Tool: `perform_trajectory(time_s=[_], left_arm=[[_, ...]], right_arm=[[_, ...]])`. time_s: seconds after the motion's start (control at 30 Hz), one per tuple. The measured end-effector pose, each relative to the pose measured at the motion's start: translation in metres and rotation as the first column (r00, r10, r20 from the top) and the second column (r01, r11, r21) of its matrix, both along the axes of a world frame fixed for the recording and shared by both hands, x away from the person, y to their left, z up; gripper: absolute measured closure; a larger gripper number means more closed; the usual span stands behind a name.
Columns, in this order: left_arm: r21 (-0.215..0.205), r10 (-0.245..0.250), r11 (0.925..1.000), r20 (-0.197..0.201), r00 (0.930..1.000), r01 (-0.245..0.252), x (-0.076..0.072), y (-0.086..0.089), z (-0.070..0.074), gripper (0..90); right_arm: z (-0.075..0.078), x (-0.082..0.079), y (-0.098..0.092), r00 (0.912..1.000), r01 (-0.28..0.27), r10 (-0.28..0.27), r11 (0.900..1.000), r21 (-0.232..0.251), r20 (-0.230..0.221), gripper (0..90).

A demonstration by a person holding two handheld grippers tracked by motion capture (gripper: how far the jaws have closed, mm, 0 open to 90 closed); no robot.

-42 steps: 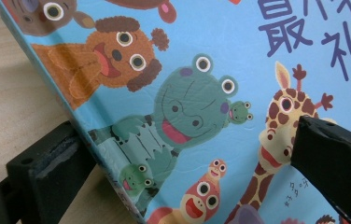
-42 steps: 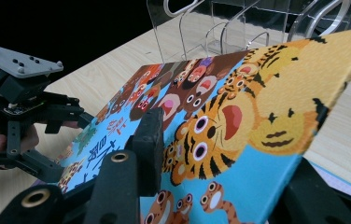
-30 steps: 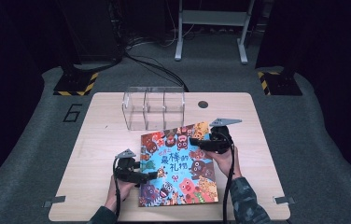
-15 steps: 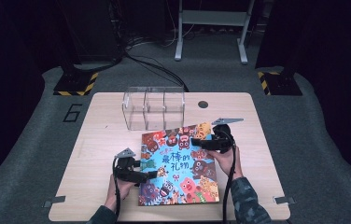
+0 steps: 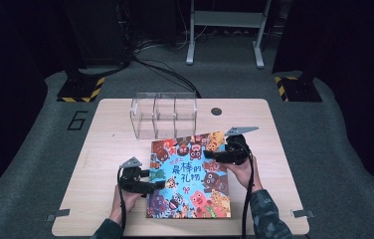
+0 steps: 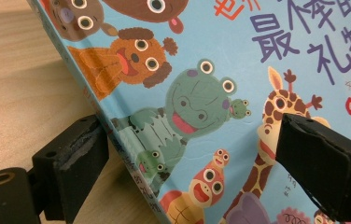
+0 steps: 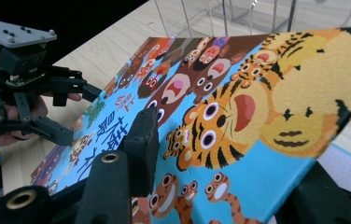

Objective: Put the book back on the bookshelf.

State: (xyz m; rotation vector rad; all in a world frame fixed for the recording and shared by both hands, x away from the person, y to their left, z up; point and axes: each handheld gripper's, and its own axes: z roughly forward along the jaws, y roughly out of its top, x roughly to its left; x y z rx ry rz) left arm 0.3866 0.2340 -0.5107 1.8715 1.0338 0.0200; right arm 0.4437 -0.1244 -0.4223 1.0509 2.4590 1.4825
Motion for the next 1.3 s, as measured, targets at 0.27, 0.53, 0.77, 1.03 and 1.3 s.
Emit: perform_trajectory(time_s=[0.27, 0.53, 0.77, 1.03, 1.3], left_arm=[[-0.007, -0.005, 1.0, -0.008, 1.0, 0.005, 0.002, 0.003, -0.001, 13.0], [-0.045, -0.014, 0.9989, -0.027, 0.9995, 0.013, 0.005, 0.001, 0.001, 11.6], [-0.048, 0.026, 0.9986, 0.04, 0.9989, -0.024, -0.002, 0.004, 0.002, 13.3], [-0.013, 0.041, 0.9991, 0.08, 0.9959, -0.04, -0.006, 0.002, 0.007, 13.7], [0.002, 0.032, 0.9995, 0.099, 0.9945, -0.032, -0.006, 0.005, 0.014, 16.1]], right_arm=[[-0.003, -0.007, -0.001, 0.997, -0.015, 0.015, 1.0, 0.002, 0.076, 54.7], [0.001, -0.013, 0.002, 0.9887, -0.036, 0.034, 0.999, 0.012, 0.146, 54.7], [0.0, -0.01, 0.001, 0.9921, -0.04, 0.034, 0.998, 0.045, 0.12, 54.5], [-0.004, -0.005, 0.001, 0.9996, 0.0, -0.002, 0.999, 0.051, 0.027, 53.0], [0.0, -0.005, 0.003, 0.9995, 0.029, -0.029, 0.999, 0.035, 0.015, 50.3]])
